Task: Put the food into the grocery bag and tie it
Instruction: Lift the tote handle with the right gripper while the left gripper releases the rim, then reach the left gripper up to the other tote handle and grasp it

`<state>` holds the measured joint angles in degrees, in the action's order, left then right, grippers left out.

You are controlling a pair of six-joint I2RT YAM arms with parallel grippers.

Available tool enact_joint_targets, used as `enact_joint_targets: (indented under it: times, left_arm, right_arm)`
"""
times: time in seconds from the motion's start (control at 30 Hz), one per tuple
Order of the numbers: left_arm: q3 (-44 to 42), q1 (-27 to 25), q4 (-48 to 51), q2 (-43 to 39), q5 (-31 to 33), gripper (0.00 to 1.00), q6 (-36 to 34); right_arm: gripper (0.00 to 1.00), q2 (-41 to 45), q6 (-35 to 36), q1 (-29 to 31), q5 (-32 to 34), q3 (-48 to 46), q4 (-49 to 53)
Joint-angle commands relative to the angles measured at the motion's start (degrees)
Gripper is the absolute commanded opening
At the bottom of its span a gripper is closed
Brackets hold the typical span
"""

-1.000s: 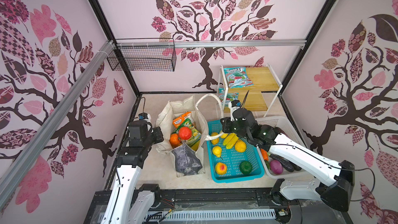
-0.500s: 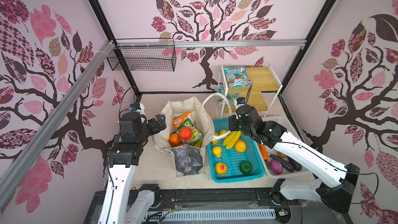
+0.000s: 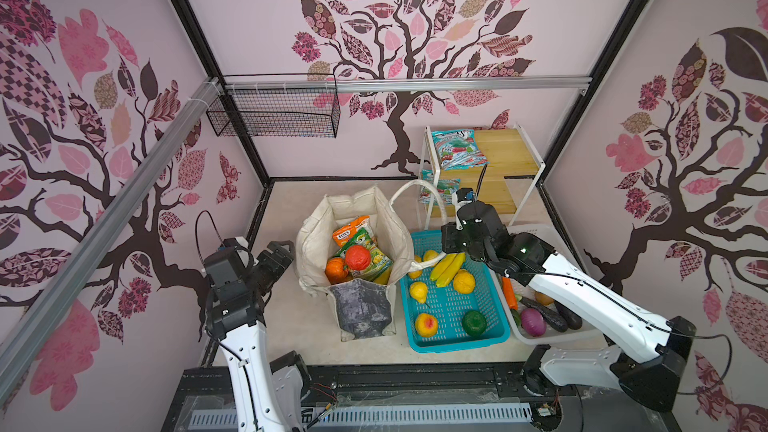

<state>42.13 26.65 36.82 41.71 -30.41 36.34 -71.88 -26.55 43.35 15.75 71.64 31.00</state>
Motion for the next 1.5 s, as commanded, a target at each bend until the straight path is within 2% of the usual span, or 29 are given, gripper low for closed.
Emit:
enact_joint_targets:
  times: [0.0,0.1,0.2,0.37,0.5,0.63,0.7,0.73,0.8,0.83,0.87,0.9,0.93,0.97,1.07,1.2,1.33,1.47]
  left_arm:
    - [-8.8,0.3,-7.6,-1.0,-6.5,0.89,8.5]
    - [-14.7,0.3,-11.2,-5.1,-4.3,0.90,12.5]
    - [-16.7,0.3,-10.7,-7.4,-1.0,0.98,13.0]
    - [-25.0,0.2,-24.4,-5.6,-7.2,0.98,18.6]
    - [-32.5,-0.3,-40.7,-4.0,-9.8,0.98,28.7]
    - [-31.8,-6.4,-40.3,0.9,-4.6,0.98,26.2]
    - [-32.3,-8.1,-43.1,4.0,-3.9,0.97,26.3]
    - [-32.9,-8.3,-46.5,5.8,-4.2,0.94,27.5]
    - [-33.4,-8.4,-50.5,7.9,-4.7,0.75,29.2]
    - [-32.9,-8.4,-50.0,8.0,-4.5,0.63,28.8]
    - [-32.0,-8.4,-47.7,7.6,-3.7,0.43,27.9]
    - [-30.9,-8.4,-43.9,6.6,-2.4,0.29,26.9]
    - [-30.1,-8.3,-40.1,4.7,-0.7,0.18,26.0]
    - [-29.3,-8.3,-37.3,2.2,1.5,0.13,25.6]
    - [-25.5,-7.2,-28.2,-5.9,5.6,0.01,22.2]
    - [-15.7,-0.9,-15.9,-11.3,4.5,0.00,15.1]
    - [-3.2,1.2,-7.1,-7.4,1.2,0.00,8.6]
    - [7.7,1.2,-4.6,-2.7,-2.1,0.00,4.9]
  right_arm:
    - [0.00,2.7,0.5,-0.2,-1.7,0.8,-0.8]
    - [0.00,3.6,0.1,-0.4,-2.8,-0.2,-1.8]
    - [0.00,4.3,-0.3,-0.3,-3.2,-0.8,-2.3]
    - [0.00,4.8,-0.5,-0.5,-3.5,-1.9,-3.2]
    - [0.00,4.9,-1.0,-0.4,-4.2,-2.4,-3.7]
    - [0.00,5.0,-1.7,-0.5,-4.4,-3.2,-4.8]
    - [0.00,5.0,-1.7,-0.5,-4.5,-3.8,-5.3]
    - [0.00,5.0,-1.7,-0.5,-4.5,-4.0,-5.5]
    - [0.00,5.0,-1.7,-0.5,-4.3,-4.3,-5.8]
    - [0.00,5.0,-1.7,-0.6,-4.6,-4.4,-5.9]
    - [0.00,4.9,-1.7,-0.5,-4.8,-4.3,-6.0]
    - [0.00,4.9,-1.7,-0.5,-5.0,-4.2,-6.0]
    - [0.00,4.8,-1.7,-0.6,-5.1,-4.2,-6.0]
    - [0.00,4.9,-1.7,-0.6,-5.1,-4.1,-6.0]
    - [0.00,5.0,-1.0,-0.6,-4.6,-3.9,-5.6]
    - [0.00,4.7,0.7,-0.6,-3.4,-1.9,-4.2]
    - [0.00,4.2,2.8,-0.7,-2.3,1.0,-2.8]
    - [0.00,4.6,4.6,-0.6,-2.4,3.5,-2.7]
